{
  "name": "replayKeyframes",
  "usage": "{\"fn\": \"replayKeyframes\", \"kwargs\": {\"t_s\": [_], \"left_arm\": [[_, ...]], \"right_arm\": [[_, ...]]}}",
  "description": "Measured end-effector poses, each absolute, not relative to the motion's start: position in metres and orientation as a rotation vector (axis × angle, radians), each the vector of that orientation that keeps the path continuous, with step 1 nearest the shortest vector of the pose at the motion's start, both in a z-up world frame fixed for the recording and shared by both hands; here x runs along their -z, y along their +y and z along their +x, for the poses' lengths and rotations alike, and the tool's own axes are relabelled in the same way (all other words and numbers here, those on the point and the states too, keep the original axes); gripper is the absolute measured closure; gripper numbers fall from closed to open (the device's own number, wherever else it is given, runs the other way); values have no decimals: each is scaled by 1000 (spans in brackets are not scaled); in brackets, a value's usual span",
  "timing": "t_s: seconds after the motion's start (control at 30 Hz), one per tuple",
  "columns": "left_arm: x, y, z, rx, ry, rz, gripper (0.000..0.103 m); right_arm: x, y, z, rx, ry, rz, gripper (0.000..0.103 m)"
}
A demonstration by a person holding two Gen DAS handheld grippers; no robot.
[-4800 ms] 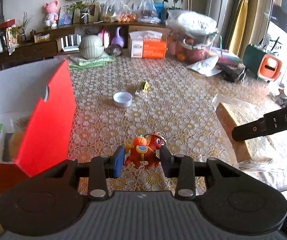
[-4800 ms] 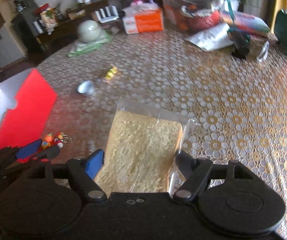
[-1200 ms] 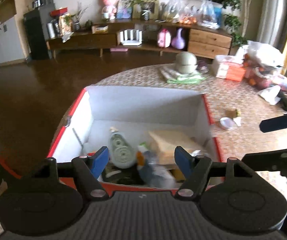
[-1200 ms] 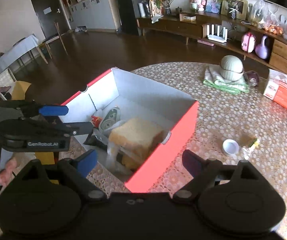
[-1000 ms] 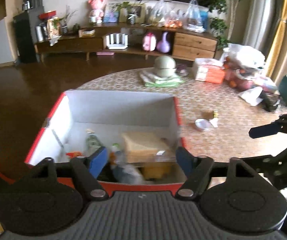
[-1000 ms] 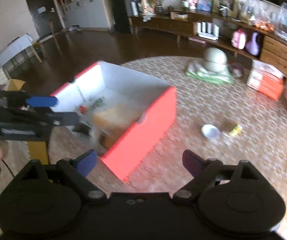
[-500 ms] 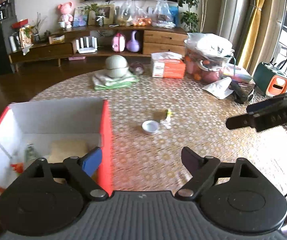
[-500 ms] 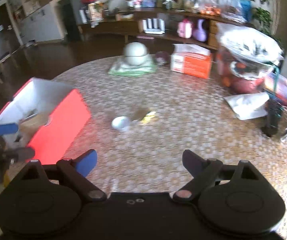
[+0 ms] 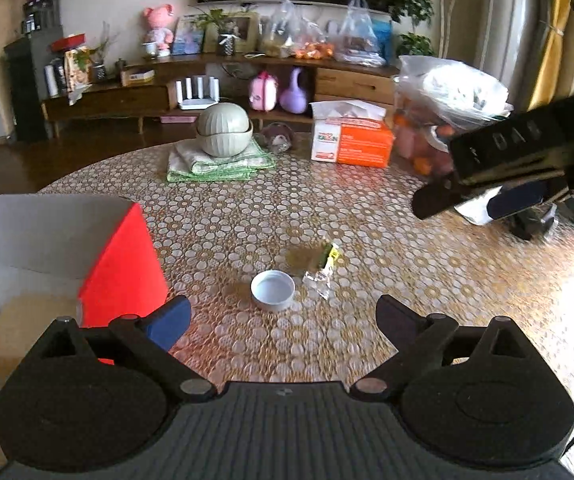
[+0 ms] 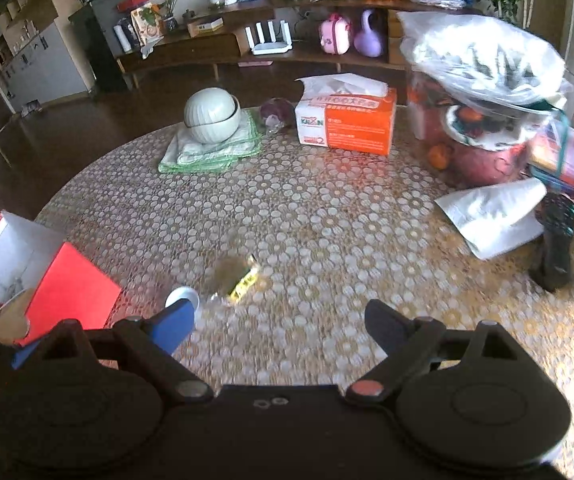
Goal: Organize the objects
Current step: 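Grasp the small white cup with the left tool while the right tool grasps the yellow-labelled packet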
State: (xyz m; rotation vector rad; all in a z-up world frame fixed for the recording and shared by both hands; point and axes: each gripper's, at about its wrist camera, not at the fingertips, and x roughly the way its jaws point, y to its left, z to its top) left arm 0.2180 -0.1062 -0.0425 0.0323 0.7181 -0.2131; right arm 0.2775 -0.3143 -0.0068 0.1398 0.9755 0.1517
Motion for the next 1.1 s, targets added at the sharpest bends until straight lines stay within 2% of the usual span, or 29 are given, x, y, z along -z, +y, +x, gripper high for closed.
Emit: {"fn": "replayKeyframes", "kwargs": {"t_s": [0.4, 0.8, 0.87, 0.9, 1.0, 1.03, 1.1], "left_arm": [[92, -124, 255, 148, 708, 96, 4], [113, -125, 277, 141, 688, 77, 4], [115, -125, 280, 136, 687, 80, 4], [116, -126, 280, 136, 686, 81, 6], [120, -127, 284, 142, 700, 82, 19], [122, -127, 286, 144, 708, 85, 27], [123, -126, 287, 156, 703, 81, 33]], "right_arm": [[55, -287, 338, -169, 1064, 103, 11], [88, -258, 360, -181, 1095, 67, 36], [89, -255, 361, -189, 1101, 59, 42], [90, -253, 361, -189, 1102, 53, 44], [93, -248, 362, -204, 1111, 43, 52], [95, -246, 362, -206, 1116, 37, 55], [97, -243, 362, -204, 1123, 23, 59]]}}
